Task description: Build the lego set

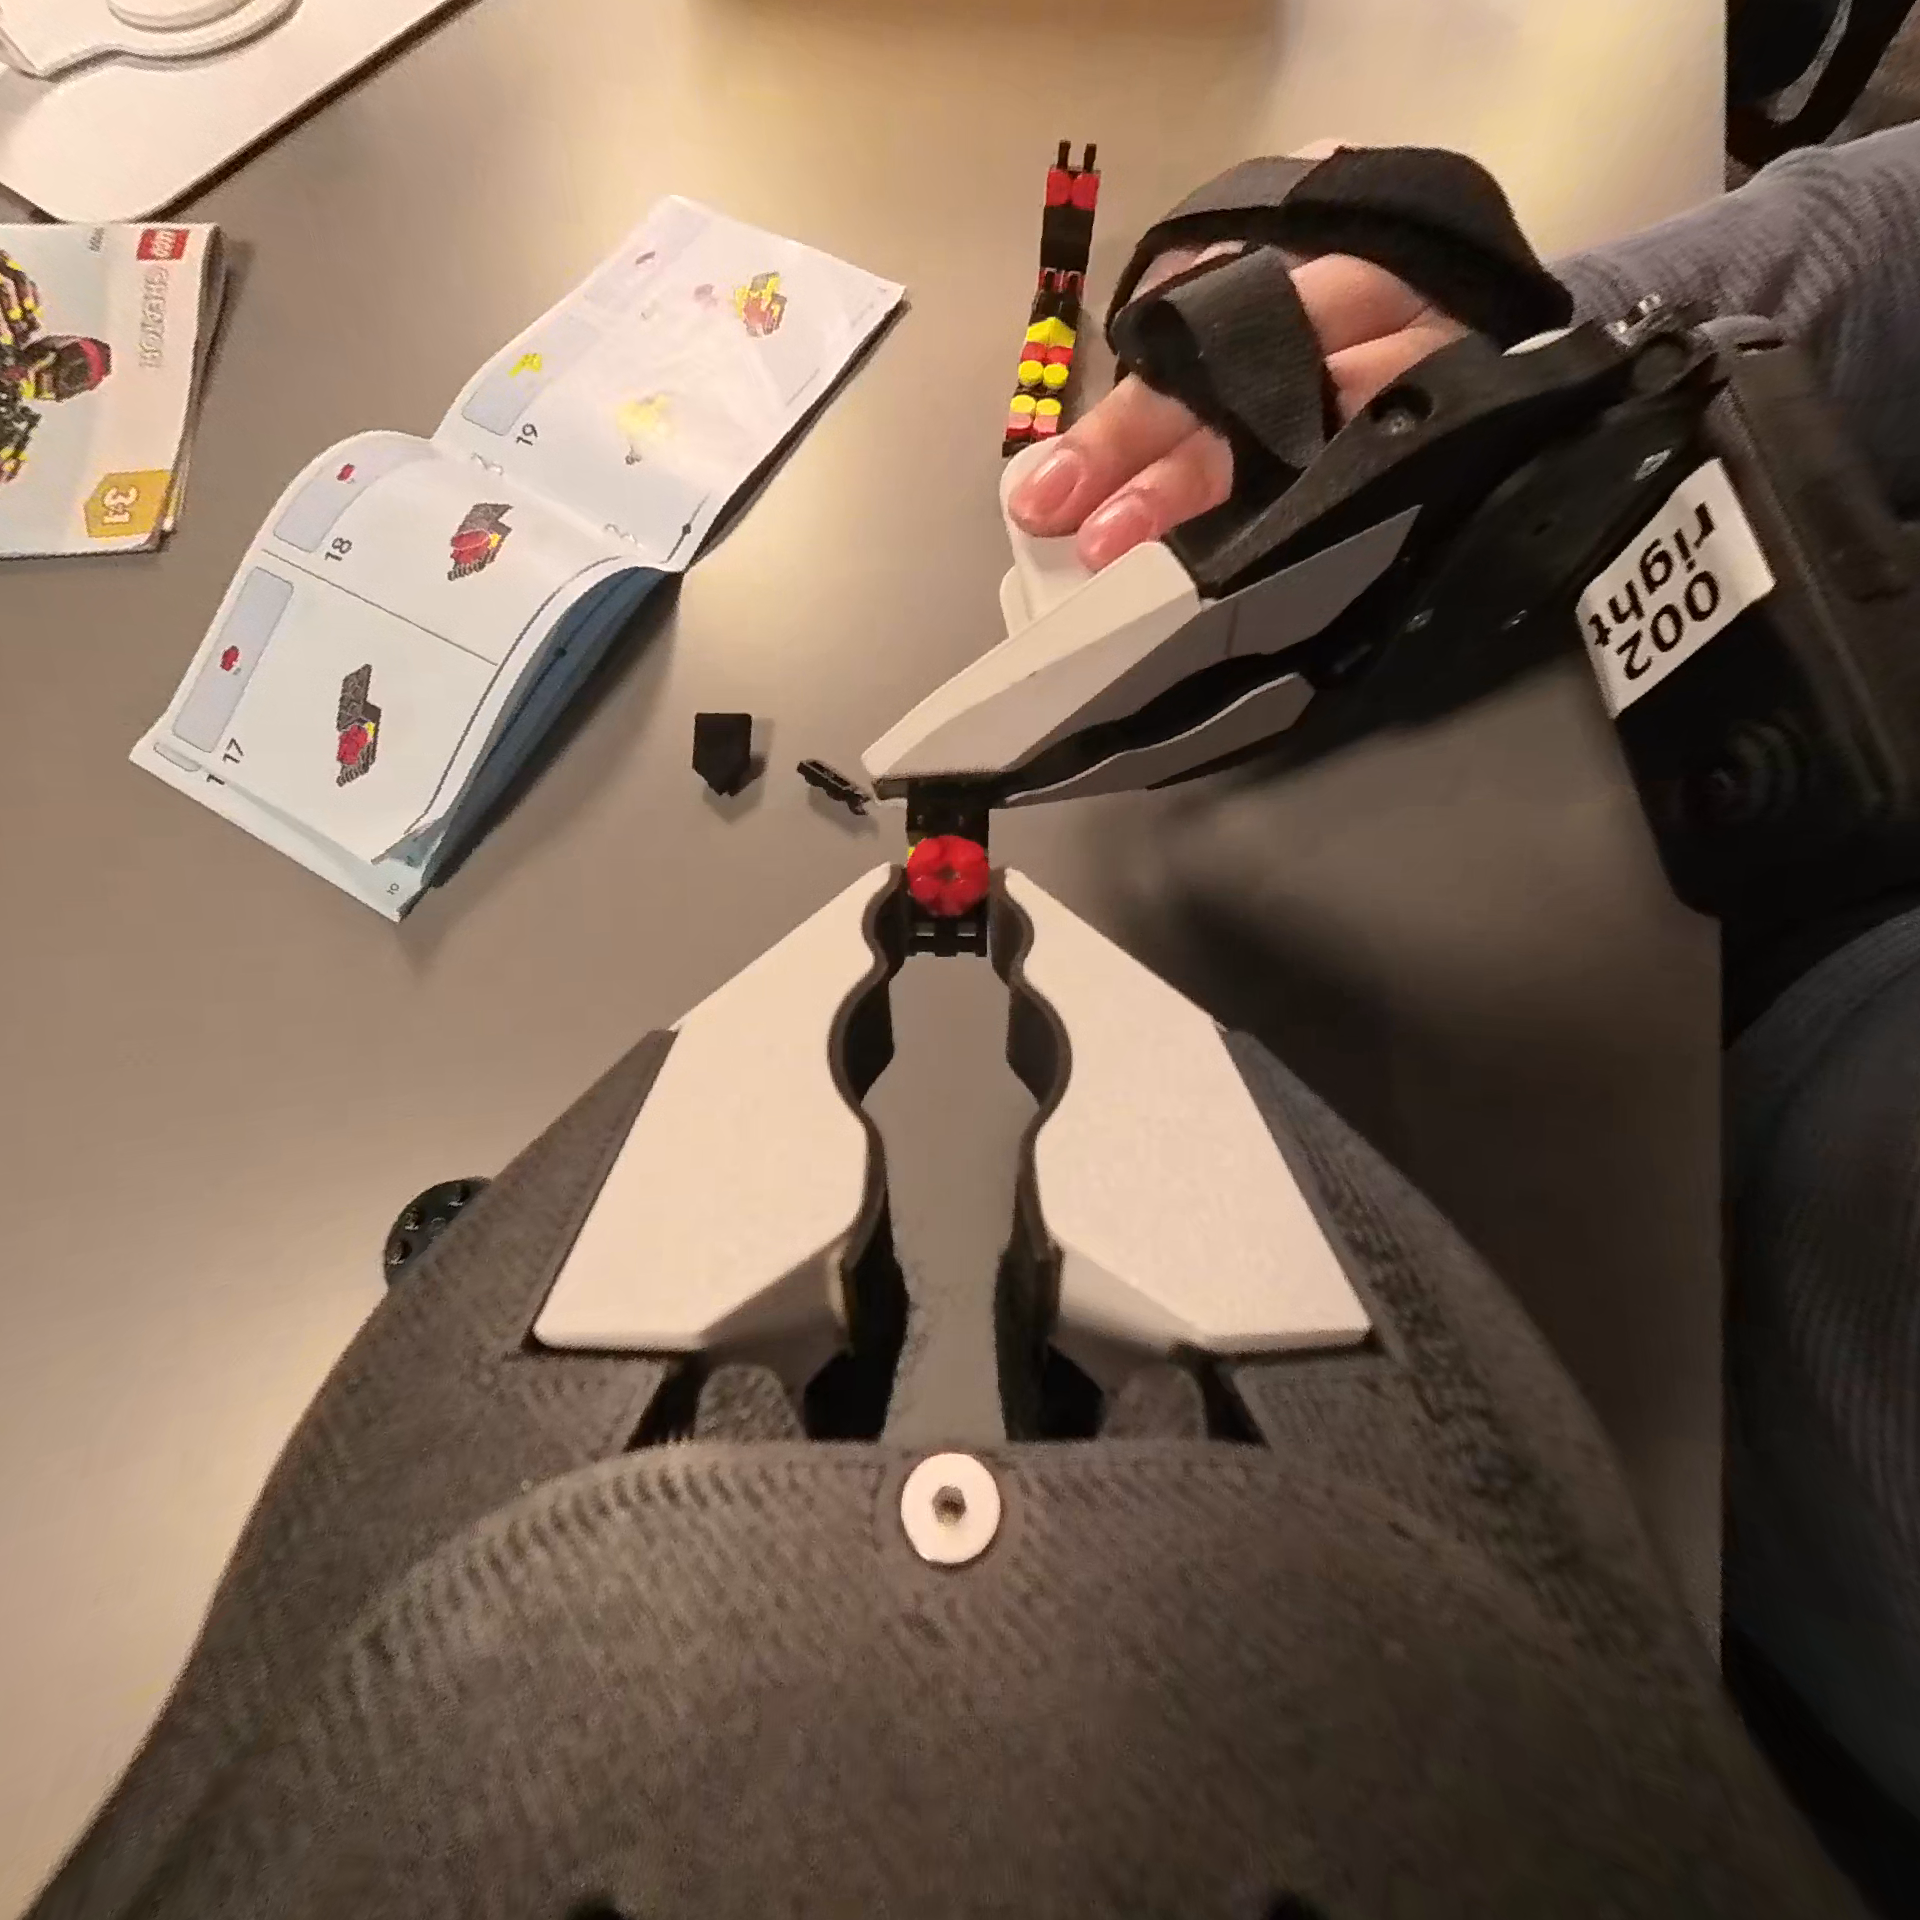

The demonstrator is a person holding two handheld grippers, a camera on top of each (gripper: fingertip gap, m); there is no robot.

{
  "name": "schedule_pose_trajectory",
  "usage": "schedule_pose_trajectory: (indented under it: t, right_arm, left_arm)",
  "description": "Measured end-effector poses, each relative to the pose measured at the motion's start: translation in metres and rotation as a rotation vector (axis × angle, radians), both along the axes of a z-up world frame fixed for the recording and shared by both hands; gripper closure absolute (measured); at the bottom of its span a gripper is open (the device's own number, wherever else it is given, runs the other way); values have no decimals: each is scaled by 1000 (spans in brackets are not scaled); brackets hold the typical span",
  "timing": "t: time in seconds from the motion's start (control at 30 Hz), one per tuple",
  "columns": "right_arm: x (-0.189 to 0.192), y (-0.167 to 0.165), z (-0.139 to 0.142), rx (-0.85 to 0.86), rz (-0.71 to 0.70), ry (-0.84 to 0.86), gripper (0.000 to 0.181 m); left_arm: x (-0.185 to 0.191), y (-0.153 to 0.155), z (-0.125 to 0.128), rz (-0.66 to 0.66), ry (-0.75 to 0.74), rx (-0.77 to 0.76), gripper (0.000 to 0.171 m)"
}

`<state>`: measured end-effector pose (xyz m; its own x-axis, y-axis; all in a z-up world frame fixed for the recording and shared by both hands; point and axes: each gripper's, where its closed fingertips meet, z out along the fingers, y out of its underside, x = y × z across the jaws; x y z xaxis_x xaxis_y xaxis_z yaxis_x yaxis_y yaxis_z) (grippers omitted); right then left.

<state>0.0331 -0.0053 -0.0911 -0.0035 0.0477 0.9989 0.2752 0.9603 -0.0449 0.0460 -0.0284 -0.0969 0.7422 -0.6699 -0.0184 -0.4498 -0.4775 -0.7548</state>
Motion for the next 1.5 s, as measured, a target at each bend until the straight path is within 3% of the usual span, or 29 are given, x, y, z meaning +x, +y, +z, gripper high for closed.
schedule_pose_trajectory:
  t: [0.1,0.23,0.4,0.63,0.77,1.13,1.5]
  right_arm:
    - [0,0,0,-1,0,1,179]
    - [1,1,1,-7,-2,3,178]
    - [1,2,0,-21,-5,1,179]
    - [1,2,0,-28,-13,-12,179]
    - [0,-1,-2,-34,-4,-23,179]
    - [-1,-3,-11,-50,4,-67,178]
    - [-6,-5,-23,-169,0,-125,157]
  left_arm:
    - [0,0,-1,-4,5,-6,156]
    - [3,-2,1,-2,-31,-12,139]
    - [3,-3,8,-47,17,162,124]
    - [-17,7,-6,-85,608,676,119]
    - [-8,5,-7,-151,805,860,130]
    - [-5,7,-15,-157,869,894,156]
    - [-9,11,-17,-112,808,828,159]
